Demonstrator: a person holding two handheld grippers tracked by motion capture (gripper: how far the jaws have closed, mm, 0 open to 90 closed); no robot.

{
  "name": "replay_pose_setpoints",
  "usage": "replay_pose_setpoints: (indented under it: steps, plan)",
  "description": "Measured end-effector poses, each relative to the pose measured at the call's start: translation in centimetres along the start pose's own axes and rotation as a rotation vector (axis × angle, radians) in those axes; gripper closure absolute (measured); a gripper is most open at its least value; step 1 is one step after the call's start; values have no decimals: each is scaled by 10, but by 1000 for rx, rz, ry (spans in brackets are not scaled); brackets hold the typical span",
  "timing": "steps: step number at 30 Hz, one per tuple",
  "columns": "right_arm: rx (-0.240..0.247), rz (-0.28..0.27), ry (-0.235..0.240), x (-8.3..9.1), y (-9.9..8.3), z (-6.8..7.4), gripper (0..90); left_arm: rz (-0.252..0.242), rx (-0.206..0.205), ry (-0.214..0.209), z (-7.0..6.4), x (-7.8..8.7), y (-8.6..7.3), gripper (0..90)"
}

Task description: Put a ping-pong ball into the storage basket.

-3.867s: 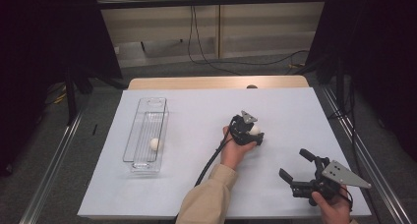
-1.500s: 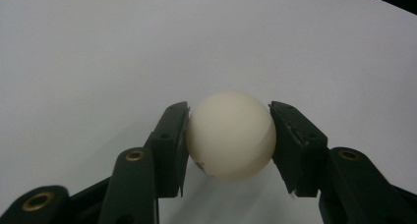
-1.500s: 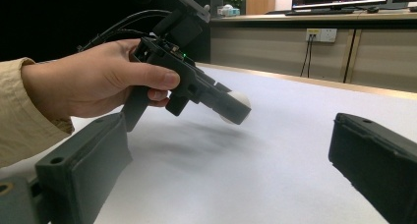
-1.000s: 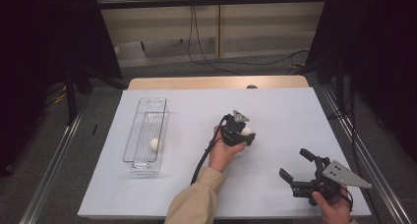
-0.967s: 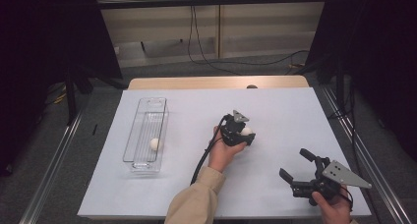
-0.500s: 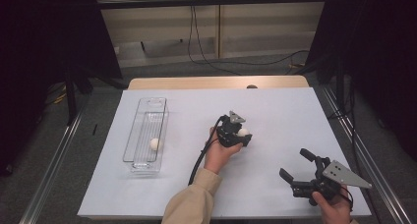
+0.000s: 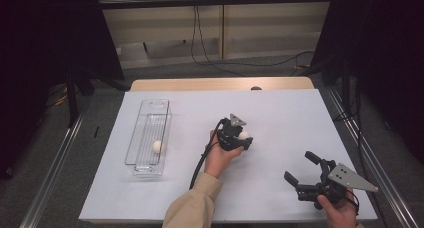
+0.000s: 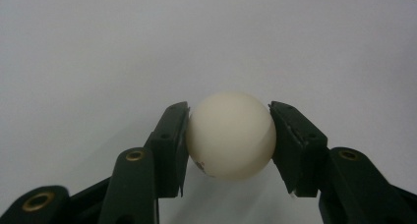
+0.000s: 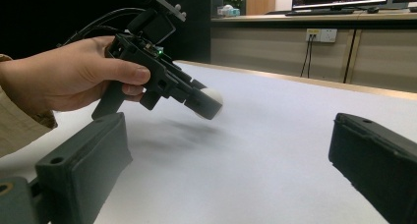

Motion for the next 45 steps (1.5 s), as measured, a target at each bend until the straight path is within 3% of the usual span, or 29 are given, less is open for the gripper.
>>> replay_pose_setpoints:
  steps: [31, 45]
  plan:
    - [-3, -3, -2, 0, 0, 0, 13, 9, -5, 23, 13, 15, -5, 512]
    - [0, -5, -2, 0, 1, 0, 13, 8, 11, 29, 23, 24, -9, 512]
Point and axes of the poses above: each handheld gripper's, and its own axes: x roughly backward along the jaws, y roughly out of its top, z roughly to its left, the point moved 3 cm from there along -x, roughly forward along the jaws, and after that the axes turned 12 degrees about y, right-handed, at the moved point
